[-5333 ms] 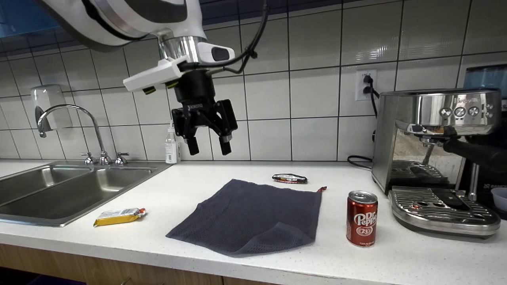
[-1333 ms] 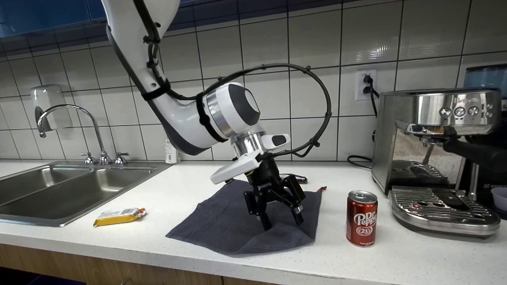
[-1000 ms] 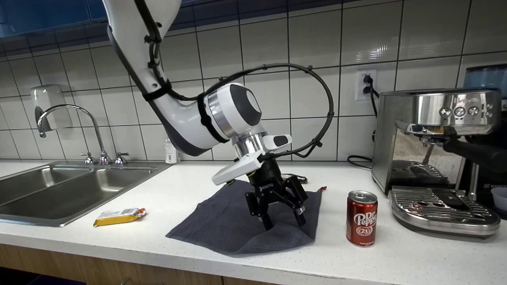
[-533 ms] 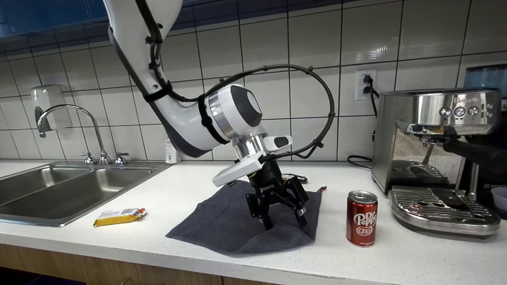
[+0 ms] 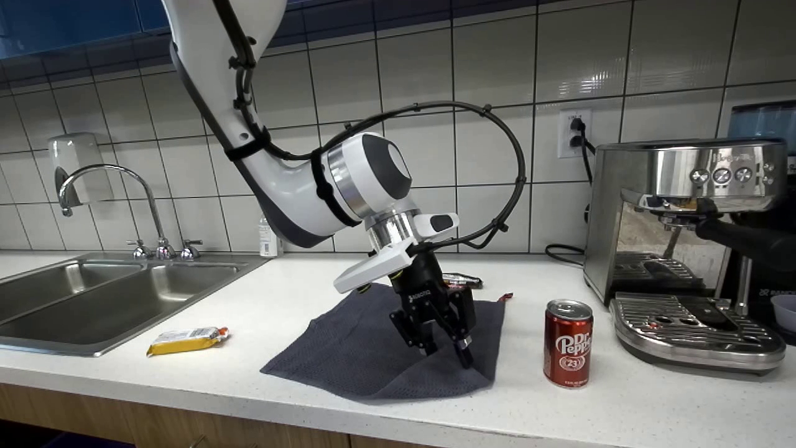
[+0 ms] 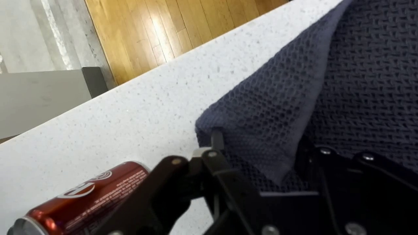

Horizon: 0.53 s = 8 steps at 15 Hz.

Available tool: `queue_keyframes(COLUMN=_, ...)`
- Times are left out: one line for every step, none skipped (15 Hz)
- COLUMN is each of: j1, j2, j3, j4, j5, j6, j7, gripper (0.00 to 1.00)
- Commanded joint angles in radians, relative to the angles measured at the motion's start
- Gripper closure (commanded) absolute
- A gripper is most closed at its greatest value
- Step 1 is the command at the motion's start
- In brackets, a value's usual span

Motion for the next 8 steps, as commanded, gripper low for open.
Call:
queue_keyframes(j1=0.01, j2=-0.005, j3=-0.012, j4=-0.001, j5=-0.036, j6=0.007, j7=0.001, gripper=0.77)
queue_keyframes(j1=0.01, j2=-0.006, j3=-0.013, j4=-0.001, j5=-0.04, j6=0.006, j7=0.003, gripper=0.86)
queue_keyframes(j1=0.009, j2=-0.007, j3=-0.013, j4=-0.002, j5=-0.044, j6=0.005, j7=0.004, gripper=0.93)
queue_keyframes(j1=0.008, j2=-0.007, j3=-0.013, j4=-0.002, j5=-0.046, j6=0.004, j7=0.004, gripper=1.0)
queue_keyframes(j1=0.008, j2=-0.008, j3=-0.012, j4=-0.003, j5=-0.046, j6=0.004, j7=0.005, gripper=1.0)
queue_keyframes(j1=0.008, j2=-0.01, j3=-0.012, j4=-0.004, j5=-0.047, j6=0.004, j7=0.005, gripper=1.0)
queue_keyframes(j1=0.008, j2=-0.013, j3=-0.012, j4=-0.005, j5=-0.047, j6=0.003, j7=0.004, gripper=1.0)
queue_keyframes(j1=0.006, j2=-0.018, j3=-0.012, j4=-0.007, j5=-0.045, j6=0.006, j7=0.002, gripper=0.99)
